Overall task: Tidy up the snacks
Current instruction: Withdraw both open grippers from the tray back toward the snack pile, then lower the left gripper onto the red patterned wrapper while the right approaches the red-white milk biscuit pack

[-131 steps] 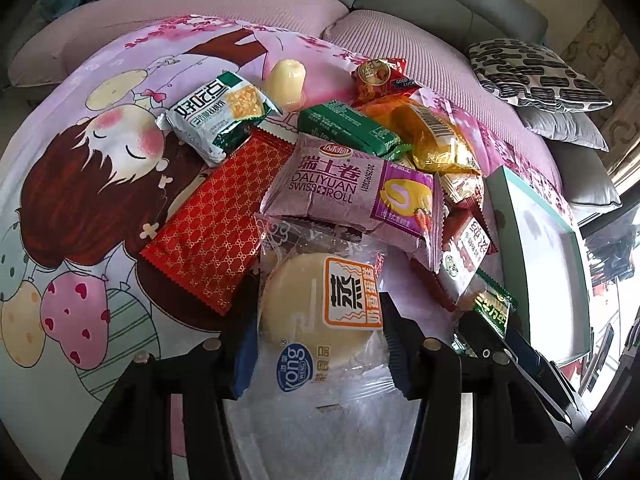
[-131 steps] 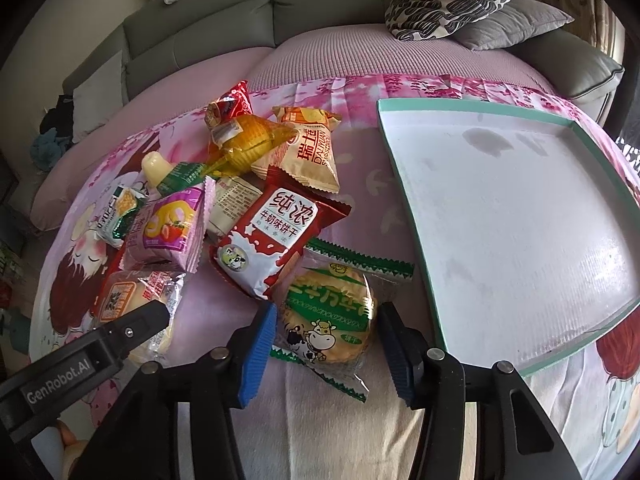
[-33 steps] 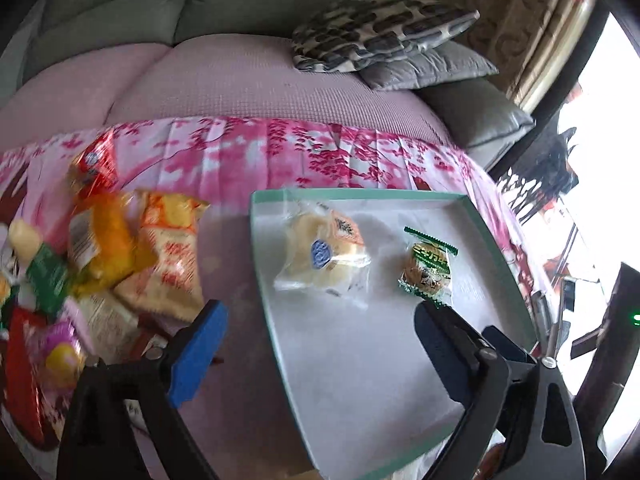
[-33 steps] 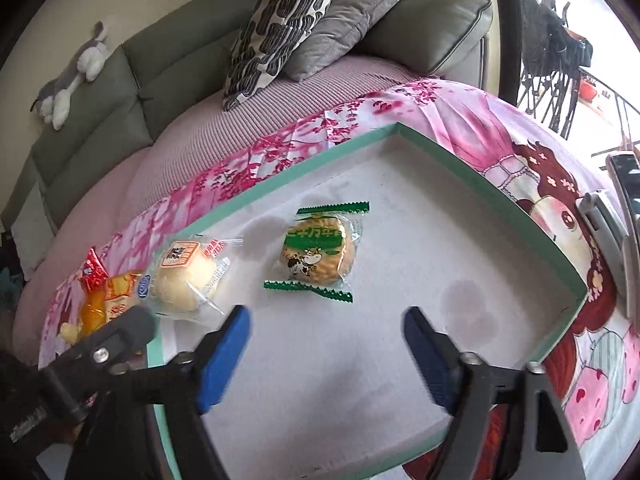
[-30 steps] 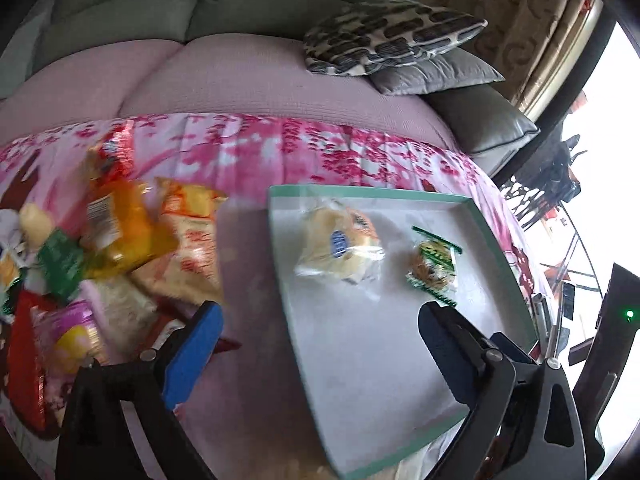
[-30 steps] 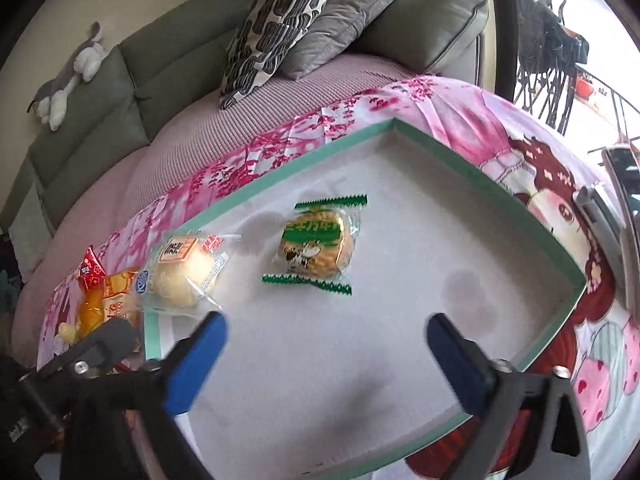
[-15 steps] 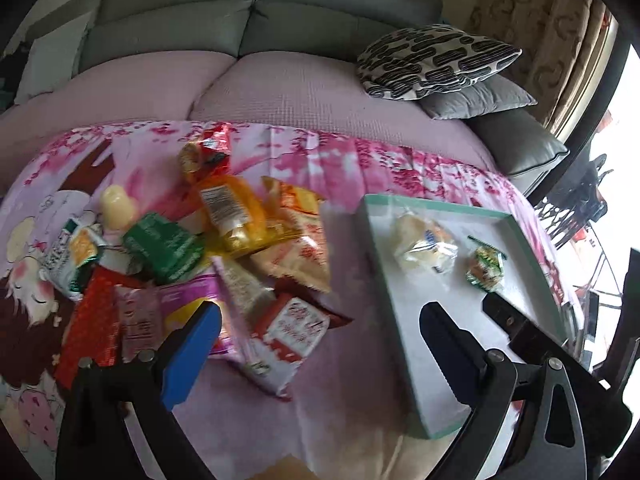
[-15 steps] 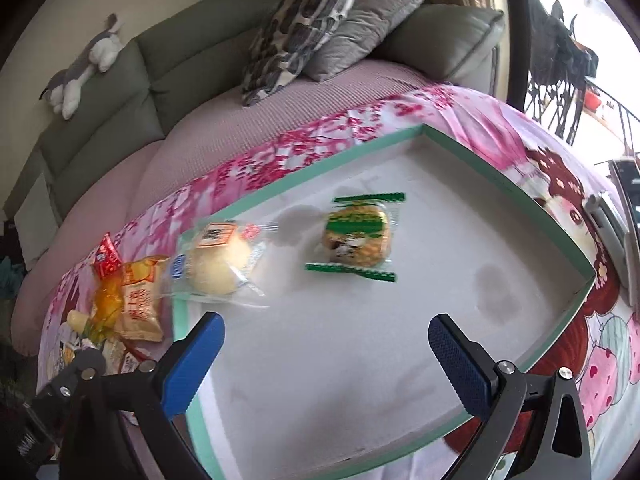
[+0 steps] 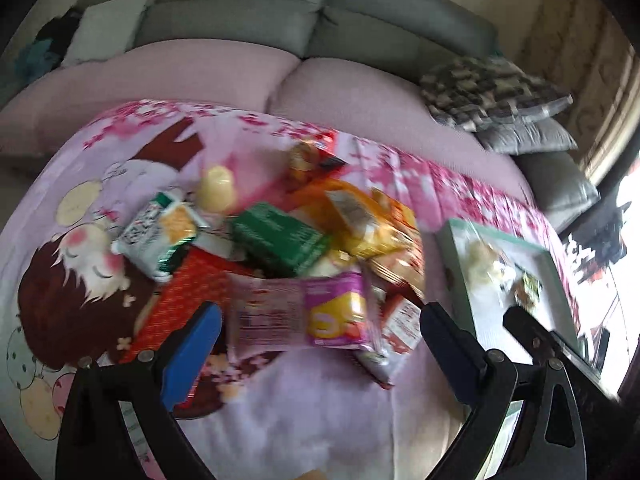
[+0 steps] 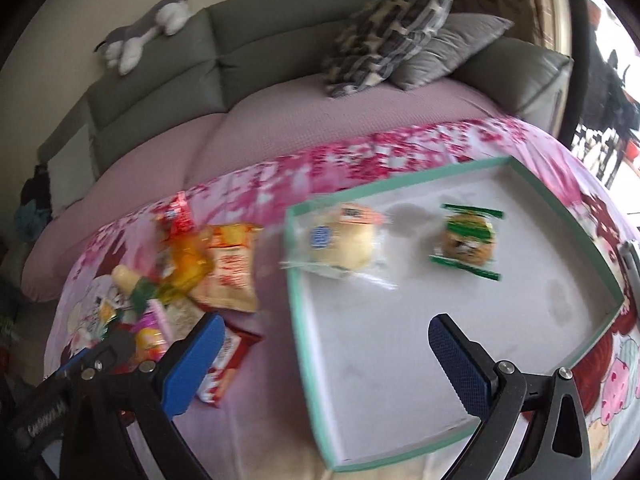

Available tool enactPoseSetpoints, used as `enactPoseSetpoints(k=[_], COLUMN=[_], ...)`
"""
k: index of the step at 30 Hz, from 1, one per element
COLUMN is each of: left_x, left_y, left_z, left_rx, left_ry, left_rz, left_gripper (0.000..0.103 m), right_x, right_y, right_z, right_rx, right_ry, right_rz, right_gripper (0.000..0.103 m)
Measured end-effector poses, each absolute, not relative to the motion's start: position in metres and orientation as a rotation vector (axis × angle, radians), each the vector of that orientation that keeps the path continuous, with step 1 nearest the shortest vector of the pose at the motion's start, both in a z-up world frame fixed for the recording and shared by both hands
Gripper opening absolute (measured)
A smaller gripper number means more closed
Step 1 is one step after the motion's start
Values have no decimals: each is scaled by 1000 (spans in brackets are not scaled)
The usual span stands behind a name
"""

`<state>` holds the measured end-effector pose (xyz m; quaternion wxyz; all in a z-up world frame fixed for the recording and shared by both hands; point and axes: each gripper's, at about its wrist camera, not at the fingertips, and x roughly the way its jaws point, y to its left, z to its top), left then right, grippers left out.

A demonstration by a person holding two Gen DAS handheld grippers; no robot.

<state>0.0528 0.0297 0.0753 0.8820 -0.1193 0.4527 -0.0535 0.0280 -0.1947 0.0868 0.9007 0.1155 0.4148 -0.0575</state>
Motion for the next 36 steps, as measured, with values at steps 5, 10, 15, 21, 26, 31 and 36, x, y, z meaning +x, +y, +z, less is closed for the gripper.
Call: enactPoseSetpoints(k=[5, 10, 15, 21, 26, 31, 36], left_x=[53, 55, 60, 64, 68, 69, 71], left_y=[62, 92, 109, 108, 111, 110, 106], left_z=[75, 66, 49, 35, 22, 16, 10], left_rx=[-281, -321, -323, -262, -259, -253, -215], left_ry=[933, 958, 1033, 1077, 1118, 1133, 1145], left_rz=[-37, 27, 91, 113, 129, 143, 143], left_gripper=[100, 100, 100, 100, 99, 99, 99], right_x=[31, 37, 40, 46, 50, 55, 59], right_y=[-166, -138, -123, -120, -120, -122, -119], right_z=[87, 79, 70, 55, 49, 40, 37], right_rx=[233, 212, 183, 164, 180, 200, 197], right_ry=[861, 892, 917, 959, 960, 966, 965], right_rz=[-70, -23, -20, -49, -50, -53, -48], right_gripper=[103, 103, 101, 91, 83, 80, 80])
